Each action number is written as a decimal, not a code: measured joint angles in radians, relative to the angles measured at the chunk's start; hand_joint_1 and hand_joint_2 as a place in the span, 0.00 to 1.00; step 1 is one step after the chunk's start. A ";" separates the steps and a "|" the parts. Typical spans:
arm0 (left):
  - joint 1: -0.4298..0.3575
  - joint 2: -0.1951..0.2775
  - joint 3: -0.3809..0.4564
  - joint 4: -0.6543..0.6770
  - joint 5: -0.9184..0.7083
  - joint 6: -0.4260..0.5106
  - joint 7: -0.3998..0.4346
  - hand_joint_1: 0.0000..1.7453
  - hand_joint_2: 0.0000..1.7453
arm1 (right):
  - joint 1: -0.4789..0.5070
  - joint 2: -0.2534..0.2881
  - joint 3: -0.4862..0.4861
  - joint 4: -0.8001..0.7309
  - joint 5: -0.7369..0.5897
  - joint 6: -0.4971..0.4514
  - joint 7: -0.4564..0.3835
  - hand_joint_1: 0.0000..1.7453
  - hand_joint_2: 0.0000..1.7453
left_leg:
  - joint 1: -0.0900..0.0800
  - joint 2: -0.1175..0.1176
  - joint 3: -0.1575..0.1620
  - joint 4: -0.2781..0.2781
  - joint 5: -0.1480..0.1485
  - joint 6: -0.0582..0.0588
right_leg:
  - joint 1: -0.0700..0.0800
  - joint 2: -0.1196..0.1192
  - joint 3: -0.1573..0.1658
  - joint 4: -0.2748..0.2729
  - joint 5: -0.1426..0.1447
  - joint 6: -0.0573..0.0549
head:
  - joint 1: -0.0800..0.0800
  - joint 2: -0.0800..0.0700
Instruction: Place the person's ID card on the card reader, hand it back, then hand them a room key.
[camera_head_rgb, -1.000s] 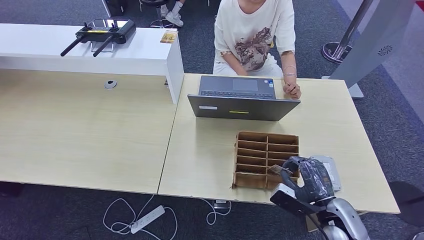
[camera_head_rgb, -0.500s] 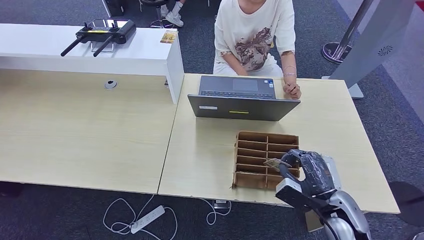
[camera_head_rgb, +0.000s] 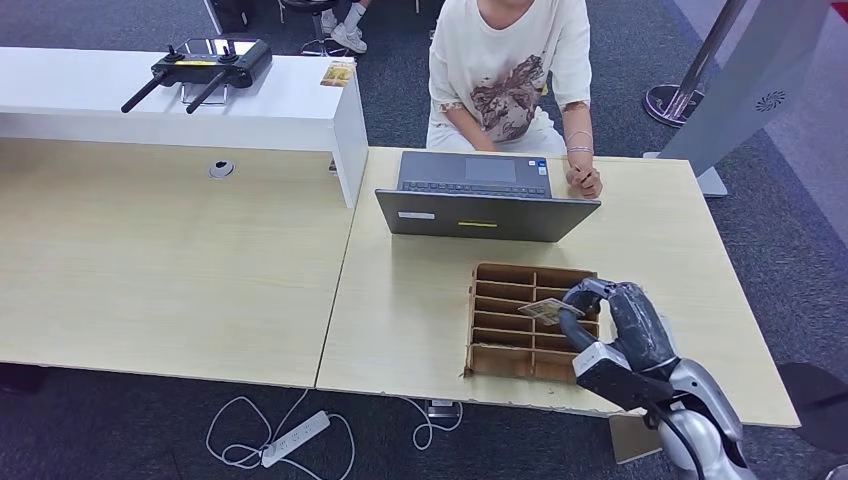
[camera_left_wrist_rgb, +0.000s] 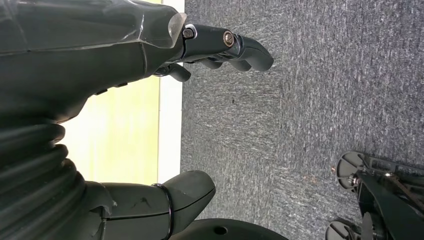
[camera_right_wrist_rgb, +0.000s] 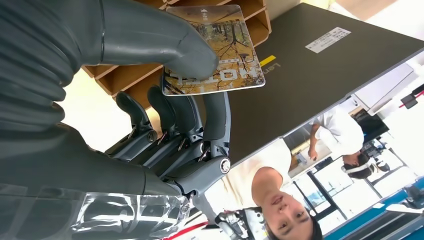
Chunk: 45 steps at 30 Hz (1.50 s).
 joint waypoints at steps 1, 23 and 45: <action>0.000 0.000 0.000 0.000 0.000 0.000 0.000 0.00 1.00 | -0.001 0.000 0.000 0.000 0.000 0.000 -0.001 0.89 1.00 | 0.000 0.000 0.000 0.000 0.000 0.000 | 0.000 0.000 0.000 0.000 0.000 0.000 | 0.000 0.000; -0.003 0.000 0.002 0.000 -0.001 -0.001 -0.007 0.00 1.00 | -0.353 0.009 0.071 0.113 -0.073 0.006 -0.005 1.00 1.00 | 0.000 0.000 0.000 0.000 0.001 -0.001 | 0.000 0.000 0.000 0.001 0.001 0.000 | 0.000 0.000; -0.003 0.005 0.002 0.000 -0.018 -0.002 -0.001 0.00 1.00 | -0.774 0.123 0.175 0.535 -0.085 -0.058 0.063 1.00 1.00 | 0.000 0.000 0.000 0.000 0.002 -0.001 | 0.000 0.000 0.000 0.002 0.002 0.000 | 0.000 0.000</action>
